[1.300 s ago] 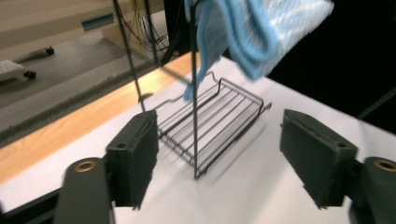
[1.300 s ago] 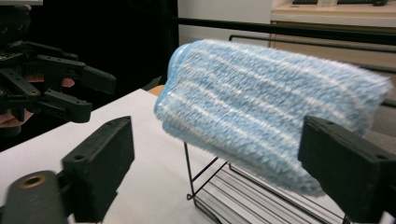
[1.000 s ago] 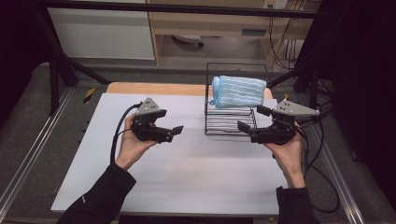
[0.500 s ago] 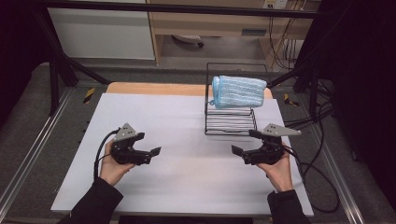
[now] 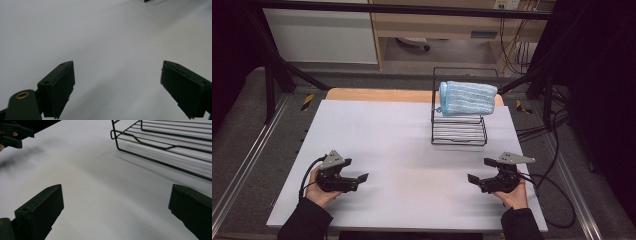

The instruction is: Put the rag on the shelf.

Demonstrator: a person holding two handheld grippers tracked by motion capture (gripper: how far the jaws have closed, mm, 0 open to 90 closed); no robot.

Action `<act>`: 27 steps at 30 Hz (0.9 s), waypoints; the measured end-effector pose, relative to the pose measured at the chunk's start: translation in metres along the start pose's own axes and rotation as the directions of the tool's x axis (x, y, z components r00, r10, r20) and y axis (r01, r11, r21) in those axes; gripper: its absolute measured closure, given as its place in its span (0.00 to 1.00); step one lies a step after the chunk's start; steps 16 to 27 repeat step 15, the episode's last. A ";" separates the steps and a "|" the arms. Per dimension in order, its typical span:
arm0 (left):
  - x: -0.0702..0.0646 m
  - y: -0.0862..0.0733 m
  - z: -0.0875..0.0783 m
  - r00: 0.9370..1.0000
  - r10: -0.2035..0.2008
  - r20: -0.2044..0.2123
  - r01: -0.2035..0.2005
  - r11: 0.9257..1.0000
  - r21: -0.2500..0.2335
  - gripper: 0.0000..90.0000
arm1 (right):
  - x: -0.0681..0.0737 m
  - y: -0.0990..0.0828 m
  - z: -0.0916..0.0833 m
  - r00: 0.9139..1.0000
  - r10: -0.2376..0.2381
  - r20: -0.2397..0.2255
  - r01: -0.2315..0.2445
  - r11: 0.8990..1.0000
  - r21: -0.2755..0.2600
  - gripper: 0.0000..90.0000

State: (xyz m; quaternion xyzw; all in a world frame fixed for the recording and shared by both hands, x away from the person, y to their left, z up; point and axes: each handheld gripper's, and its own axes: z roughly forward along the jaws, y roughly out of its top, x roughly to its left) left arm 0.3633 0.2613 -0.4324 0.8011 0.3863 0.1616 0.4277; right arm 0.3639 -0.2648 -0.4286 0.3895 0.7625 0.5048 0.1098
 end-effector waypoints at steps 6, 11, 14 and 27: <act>0.005 -0.011 -0.001 1.000 -0.012 -0.016 0.012 1.000 0.000 0.13 | -0.007 -0.018 -0.003 1.000 0.002 0.004 -0.002 0.999 0.040 0.01; 0.007 -0.017 -0.001 1.000 -0.016 -0.023 0.016 1.000 0.008 0.13 | -0.007 -0.021 -0.001 1.000 -0.021 0.007 0.020 0.998 0.061 0.01; 0.008 -0.017 -0.001 1.000 -0.012 -0.027 0.012 1.000 0.005 0.13 | -0.007 -0.022 0.000 0.999 -0.036 0.007 0.035 0.997 0.069 0.01; 0.007 -0.016 -0.001 1.000 -0.008 -0.025 0.008 1.000 0.005 0.13 | -0.007 -0.023 0.000 0.999 -0.037 0.009 0.036 0.997 0.072 0.01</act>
